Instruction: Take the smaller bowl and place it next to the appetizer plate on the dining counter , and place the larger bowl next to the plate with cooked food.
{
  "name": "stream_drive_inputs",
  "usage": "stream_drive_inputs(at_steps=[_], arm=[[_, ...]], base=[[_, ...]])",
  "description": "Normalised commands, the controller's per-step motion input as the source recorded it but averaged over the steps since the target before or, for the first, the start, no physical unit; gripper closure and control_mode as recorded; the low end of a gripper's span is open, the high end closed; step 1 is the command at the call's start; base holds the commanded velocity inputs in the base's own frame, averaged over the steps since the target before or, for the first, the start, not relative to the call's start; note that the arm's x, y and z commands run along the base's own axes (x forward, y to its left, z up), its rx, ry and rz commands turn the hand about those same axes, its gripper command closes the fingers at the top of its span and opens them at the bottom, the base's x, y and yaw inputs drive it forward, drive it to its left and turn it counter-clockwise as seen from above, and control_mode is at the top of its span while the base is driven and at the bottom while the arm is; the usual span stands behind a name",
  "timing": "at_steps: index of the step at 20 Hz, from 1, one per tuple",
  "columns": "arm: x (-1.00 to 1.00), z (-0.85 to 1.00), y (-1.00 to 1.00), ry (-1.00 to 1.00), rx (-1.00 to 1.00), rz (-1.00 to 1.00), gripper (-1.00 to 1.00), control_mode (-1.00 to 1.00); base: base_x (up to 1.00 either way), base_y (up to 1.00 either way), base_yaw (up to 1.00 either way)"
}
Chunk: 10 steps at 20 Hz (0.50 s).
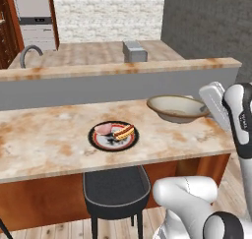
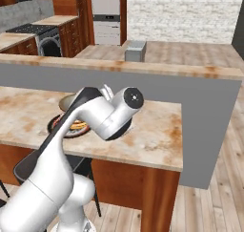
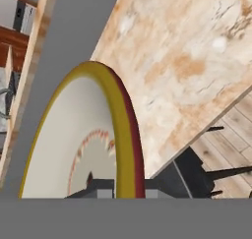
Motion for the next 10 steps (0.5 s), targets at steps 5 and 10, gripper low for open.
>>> stream_drive_inputs(at_steps=[5,10], arm=[[0.18,-0.28,0.03,-0.14,-0.16,-0.05,1.0,-1.0],[0.26,-0.27,0.0,-0.06,-0.07,-0.03,1.0,-1.0]], base=[[0.0,0.0,0.0],[0.0,0.0,0.0]])
